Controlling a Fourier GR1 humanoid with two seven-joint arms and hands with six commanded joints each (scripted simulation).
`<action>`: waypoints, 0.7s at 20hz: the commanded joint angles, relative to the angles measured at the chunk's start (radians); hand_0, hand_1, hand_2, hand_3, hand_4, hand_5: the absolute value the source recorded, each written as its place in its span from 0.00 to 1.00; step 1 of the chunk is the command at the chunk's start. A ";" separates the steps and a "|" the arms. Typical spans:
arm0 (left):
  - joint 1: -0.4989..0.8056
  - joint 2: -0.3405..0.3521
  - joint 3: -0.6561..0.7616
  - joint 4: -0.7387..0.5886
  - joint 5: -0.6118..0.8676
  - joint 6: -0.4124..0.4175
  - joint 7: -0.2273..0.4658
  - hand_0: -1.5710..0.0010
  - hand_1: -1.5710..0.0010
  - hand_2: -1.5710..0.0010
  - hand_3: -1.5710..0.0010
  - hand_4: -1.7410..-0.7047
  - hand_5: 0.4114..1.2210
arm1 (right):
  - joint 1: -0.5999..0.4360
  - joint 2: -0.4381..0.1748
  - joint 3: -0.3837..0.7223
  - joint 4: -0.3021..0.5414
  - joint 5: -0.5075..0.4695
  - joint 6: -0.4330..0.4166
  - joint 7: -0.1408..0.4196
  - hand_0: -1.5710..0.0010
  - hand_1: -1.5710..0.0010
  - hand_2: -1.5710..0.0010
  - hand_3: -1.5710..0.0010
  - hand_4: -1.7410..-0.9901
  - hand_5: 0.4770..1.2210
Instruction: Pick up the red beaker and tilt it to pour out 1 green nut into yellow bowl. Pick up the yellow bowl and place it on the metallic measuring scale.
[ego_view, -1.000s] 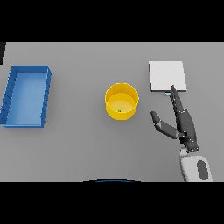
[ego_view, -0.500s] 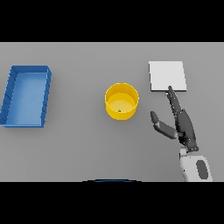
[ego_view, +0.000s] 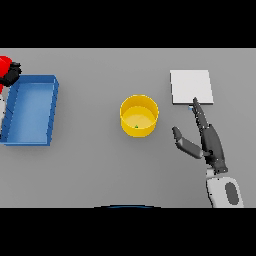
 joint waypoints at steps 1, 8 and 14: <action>0.034 -0.005 -0.003 -0.052 0.007 0.004 0.038 0.00 0.00 0.00 0.00 0.00 0.79 | -0.001 0.001 -0.005 0.004 -0.005 -0.001 -0.001 1.00 1.00 1.00 1.00 0.76 0.27; 0.187 0.010 -0.021 -0.345 0.117 -0.152 0.149 0.40 0.45 0.48 0.46 0.59 0.36 | 0.013 0.004 0.000 0.001 -0.008 0.005 -0.009 1.00 1.00 1.00 1.00 0.79 0.26; 0.196 0.051 -0.072 -0.359 0.101 -0.257 0.218 0.84 0.86 0.86 0.86 0.88 0.27 | 0.006 -0.008 -0.007 0.000 -0.003 0.000 -0.005 1.00 1.00 1.00 1.00 0.78 0.25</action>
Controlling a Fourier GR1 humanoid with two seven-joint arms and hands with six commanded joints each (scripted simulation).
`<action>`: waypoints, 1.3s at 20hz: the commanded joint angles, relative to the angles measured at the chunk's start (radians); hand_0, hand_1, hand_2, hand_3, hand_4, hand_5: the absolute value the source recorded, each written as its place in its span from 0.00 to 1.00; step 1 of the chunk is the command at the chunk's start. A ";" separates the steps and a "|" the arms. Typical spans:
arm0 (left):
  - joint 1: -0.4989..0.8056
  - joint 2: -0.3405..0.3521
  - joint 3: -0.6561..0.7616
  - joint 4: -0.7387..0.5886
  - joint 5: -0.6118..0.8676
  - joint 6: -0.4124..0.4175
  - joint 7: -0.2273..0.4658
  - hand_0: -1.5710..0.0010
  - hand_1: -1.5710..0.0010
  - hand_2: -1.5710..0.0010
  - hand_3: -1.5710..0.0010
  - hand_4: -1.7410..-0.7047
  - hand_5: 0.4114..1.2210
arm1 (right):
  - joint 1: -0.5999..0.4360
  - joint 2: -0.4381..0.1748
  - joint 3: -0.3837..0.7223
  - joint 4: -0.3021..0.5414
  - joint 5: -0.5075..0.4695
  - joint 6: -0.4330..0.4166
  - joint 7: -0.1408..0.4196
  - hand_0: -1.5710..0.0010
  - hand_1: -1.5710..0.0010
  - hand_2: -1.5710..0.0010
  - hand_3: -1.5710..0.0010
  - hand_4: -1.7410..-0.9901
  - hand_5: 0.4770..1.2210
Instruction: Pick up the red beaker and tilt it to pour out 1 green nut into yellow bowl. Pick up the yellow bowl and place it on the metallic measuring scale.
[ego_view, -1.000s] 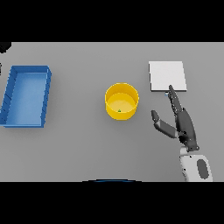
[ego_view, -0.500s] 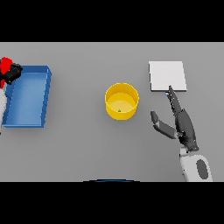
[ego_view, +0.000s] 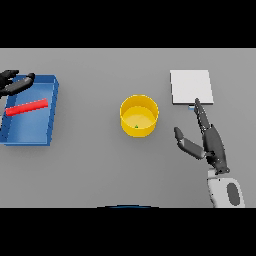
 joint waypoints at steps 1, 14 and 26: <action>-0.009 -0.002 -0.012 0.025 -0.025 0.012 -0.005 0.87 0.89 0.89 0.89 0.90 0.27 | 0.000 0.000 0.003 0.000 0.008 -0.005 0.001 1.00 1.00 1.00 1.00 0.78 0.25; 0.012 -0.054 0.005 -0.036 0.008 0.073 -0.101 0.99 0.99 0.99 0.99 0.91 0.33 | -0.207 -0.214 0.175 0.050 0.328 0.108 0.087 1.00 1.00 1.00 1.00 0.81 0.21; 0.029 -0.041 0.016 -0.058 0.024 0.054 -0.098 1.00 1.00 1.00 1.00 0.90 0.35 | -0.573 -0.307 0.436 0.295 0.602 0.288 -0.045 1.00 1.00 1.00 1.00 0.78 0.22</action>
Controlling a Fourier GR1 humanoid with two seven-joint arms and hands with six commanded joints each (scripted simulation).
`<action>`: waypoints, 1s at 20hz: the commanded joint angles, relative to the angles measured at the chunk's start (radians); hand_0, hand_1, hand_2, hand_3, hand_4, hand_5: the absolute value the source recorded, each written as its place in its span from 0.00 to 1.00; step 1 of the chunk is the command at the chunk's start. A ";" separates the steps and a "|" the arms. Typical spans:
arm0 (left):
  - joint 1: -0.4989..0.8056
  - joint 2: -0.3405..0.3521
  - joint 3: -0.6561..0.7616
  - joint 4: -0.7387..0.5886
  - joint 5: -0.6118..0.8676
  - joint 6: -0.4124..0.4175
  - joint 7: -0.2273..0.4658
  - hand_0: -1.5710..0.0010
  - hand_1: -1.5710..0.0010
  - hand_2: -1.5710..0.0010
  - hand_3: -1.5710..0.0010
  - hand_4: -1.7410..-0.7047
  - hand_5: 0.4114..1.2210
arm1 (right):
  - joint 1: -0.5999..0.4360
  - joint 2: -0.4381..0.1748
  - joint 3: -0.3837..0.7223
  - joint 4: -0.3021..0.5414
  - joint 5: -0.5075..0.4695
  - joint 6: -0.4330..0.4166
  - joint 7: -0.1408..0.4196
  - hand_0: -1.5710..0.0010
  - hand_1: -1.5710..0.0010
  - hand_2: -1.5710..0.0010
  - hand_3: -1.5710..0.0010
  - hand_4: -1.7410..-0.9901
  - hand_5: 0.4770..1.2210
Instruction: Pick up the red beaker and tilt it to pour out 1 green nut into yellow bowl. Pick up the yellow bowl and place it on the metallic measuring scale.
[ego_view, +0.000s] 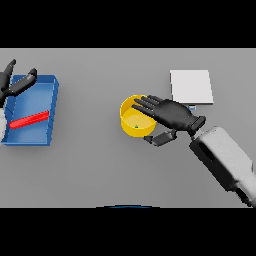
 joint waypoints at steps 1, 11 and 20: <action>0.008 0.001 0.002 -0.006 0.003 0.000 -0.011 1.00 1.00 1.00 1.00 0.90 0.35 | -0.008 0.003 0.022 0.030 0.015 0.005 -0.023 1.00 1.00 1.00 1.00 0.78 0.22; 0.003 0.014 0.006 0.028 -0.004 -0.012 -0.021 1.00 1.00 1.00 1.00 0.91 0.36 | -0.164 0.058 0.135 0.232 0.083 0.113 -0.042 1.00 1.00 1.00 1.00 0.75 0.26; 0.012 0.011 -0.005 0.017 -0.013 -0.011 -0.025 1.00 1.00 1.00 1.00 0.92 0.37 | -0.187 0.086 0.160 0.303 0.102 0.120 -0.037 0.88 0.88 0.88 0.86 0.58 0.56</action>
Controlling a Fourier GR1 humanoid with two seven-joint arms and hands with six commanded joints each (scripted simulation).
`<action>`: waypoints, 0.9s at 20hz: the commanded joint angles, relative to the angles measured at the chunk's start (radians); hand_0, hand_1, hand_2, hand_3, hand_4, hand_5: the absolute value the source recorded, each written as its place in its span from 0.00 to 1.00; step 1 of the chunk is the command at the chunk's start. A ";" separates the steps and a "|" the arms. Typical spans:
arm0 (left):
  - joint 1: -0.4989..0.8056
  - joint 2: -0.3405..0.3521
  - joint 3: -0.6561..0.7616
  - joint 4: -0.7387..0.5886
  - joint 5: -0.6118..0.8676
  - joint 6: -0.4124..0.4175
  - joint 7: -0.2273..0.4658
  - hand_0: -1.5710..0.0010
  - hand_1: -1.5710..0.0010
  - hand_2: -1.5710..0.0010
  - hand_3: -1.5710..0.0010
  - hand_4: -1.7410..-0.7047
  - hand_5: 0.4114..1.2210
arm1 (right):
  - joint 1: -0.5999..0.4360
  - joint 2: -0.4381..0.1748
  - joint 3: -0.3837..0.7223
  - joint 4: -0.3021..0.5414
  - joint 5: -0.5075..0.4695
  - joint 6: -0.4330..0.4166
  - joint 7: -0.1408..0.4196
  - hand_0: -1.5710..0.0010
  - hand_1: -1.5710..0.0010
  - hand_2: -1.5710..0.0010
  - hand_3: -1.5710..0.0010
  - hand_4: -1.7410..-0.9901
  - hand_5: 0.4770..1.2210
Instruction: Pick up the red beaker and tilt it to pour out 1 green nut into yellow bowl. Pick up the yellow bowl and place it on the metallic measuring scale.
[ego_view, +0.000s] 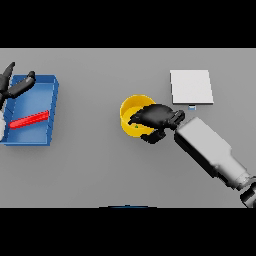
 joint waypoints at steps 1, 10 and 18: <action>-0.010 -0.003 -0.001 0.007 -0.004 0.006 0.005 1.00 1.00 1.00 1.00 0.92 0.37 | -0.001 0.003 0.001 0.006 -0.001 -0.009 -0.022 0.71 0.74 0.78 0.79 0.50 0.65; -0.019 0.004 -0.003 0.022 -0.006 -0.008 -0.010 1.00 1.00 1.00 1.00 0.92 0.37 | -0.010 -0.031 -0.008 -0.030 -0.036 0.055 -0.024 0.10 0.10 0.16 0.28 0.07 0.95; -0.016 0.006 -0.006 0.002 -0.007 -0.007 0.004 1.00 1.00 1.00 1.00 0.94 0.37 | -0.028 -0.065 -0.047 -0.122 -0.084 0.119 0.029 0.02 0.02 0.07 0.26 0.01 0.99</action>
